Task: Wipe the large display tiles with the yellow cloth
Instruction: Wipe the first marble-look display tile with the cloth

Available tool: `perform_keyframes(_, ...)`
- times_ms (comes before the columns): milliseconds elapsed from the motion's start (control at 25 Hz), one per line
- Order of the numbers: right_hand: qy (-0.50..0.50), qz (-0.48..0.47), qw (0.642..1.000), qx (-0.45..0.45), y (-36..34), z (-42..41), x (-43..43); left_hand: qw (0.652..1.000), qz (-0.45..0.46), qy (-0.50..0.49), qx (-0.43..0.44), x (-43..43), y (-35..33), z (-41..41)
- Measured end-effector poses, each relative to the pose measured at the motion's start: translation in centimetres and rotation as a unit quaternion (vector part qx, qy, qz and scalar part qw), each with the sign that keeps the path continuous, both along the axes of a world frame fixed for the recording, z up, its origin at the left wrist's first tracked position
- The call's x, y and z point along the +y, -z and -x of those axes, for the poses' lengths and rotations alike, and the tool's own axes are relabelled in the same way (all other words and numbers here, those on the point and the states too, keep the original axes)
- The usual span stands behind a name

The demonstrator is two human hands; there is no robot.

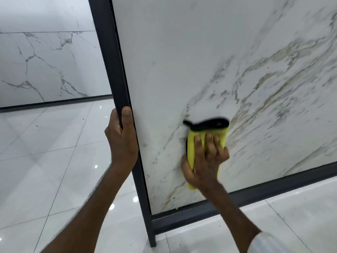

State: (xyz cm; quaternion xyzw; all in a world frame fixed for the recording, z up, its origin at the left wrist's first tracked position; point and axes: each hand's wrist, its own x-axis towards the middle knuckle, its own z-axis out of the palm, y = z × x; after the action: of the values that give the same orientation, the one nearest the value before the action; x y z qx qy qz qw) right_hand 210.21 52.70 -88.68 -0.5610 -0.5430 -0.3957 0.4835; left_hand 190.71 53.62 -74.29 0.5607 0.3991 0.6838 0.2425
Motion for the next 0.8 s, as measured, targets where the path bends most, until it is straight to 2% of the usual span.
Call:
perform_keyframes(120, -0.004, 0.057, 0.998, 0.007, 3.3, 0.4, -1.1, 1.0, 0.006, 0.009, -0.007, 0.1, -0.3, 0.2)
perform_keyframes(200, -0.034, 0.064, 0.997, 0.015, 0.5, 0.3, -1.4, 1.0, 0.019, 0.006, 0.006, -0.6, -1.2, 0.3)
perform_keyframes(320, -0.066, 0.011, 0.998, 0.011, -11.4, 0.0, -0.9, 1.0, 0.003, -0.004, 0.009, -0.8, -7.0, 0.8)
perform_keyframes(400, -0.071, -0.033, 0.996, 0.048, -20.9, 0.0, -0.5, 1.0, -0.023, 0.013, 0.017, 0.4, -13.1, 1.5)
perform_keyframes(480, -0.065, -0.065, 0.993, 0.078, -26.3, 0.1, -0.3, 1.0, -0.013, 0.022, 0.015, 1.5, -19.0, 1.4)
perform_keyframes(600, -0.054, -0.066, 0.995, 0.049, -23.8, 0.2, -0.1, 1.0, -0.027, -0.002, 0.002, 1.2, -23.4, 0.5)
perform_keyframes(720, -0.034, -0.046, 0.998, 0.033, -19.4, 0.2, -0.4, 0.998, -0.045, -0.038, 0.036, 0.7, -22.8, -0.1)
perform_keyframes(800, -0.046, -0.056, 0.997, 0.027, -22.1, -0.4, -0.2, 0.998, -0.038, -0.04, 0.037, 0.5, -22.3, 0.1)
